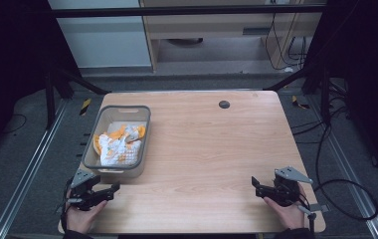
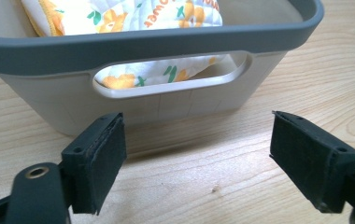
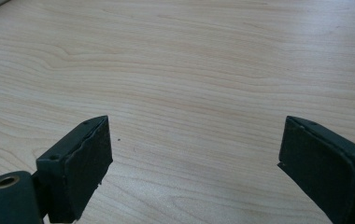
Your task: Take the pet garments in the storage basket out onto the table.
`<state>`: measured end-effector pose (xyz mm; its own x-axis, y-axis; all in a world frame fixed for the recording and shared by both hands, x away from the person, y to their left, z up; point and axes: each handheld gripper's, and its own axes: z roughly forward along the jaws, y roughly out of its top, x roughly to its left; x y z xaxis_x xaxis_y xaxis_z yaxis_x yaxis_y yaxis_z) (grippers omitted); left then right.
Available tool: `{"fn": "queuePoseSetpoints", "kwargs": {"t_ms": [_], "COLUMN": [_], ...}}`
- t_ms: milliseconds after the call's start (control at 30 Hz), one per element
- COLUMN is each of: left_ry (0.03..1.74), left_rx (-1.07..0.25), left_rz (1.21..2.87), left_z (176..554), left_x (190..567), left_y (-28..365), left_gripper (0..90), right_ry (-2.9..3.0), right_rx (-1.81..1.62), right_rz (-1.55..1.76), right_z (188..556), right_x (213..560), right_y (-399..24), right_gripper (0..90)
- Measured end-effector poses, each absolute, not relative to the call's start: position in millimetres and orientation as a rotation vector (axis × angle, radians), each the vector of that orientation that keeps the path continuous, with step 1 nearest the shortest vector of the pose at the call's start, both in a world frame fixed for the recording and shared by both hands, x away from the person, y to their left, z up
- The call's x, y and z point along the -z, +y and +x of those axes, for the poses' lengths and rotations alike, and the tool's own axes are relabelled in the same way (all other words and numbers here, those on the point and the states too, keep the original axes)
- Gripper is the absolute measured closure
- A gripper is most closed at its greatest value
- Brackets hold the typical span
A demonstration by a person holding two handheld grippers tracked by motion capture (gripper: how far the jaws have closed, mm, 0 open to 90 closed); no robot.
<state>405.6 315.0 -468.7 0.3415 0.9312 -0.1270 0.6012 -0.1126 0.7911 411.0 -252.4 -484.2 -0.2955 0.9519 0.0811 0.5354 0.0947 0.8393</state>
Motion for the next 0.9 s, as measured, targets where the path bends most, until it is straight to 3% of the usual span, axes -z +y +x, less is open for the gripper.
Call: {"fn": "queuePoseSetpoints", "kwargs": {"t_ms": [900], "left_ry": [1.301], "left_rx": [-0.576], "left_rz": [1.689], "left_z": [396.4], "left_x": [433.7], "left_y": [322.1], "left_gripper": [21.7], "right_ry": [1.908], "right_rx": [-1.084], "right_rz": [1.446], "right_z": [411.7], "right_x": [486.2], "right_y": [-252.8], "right_gripper": [9.6]}}
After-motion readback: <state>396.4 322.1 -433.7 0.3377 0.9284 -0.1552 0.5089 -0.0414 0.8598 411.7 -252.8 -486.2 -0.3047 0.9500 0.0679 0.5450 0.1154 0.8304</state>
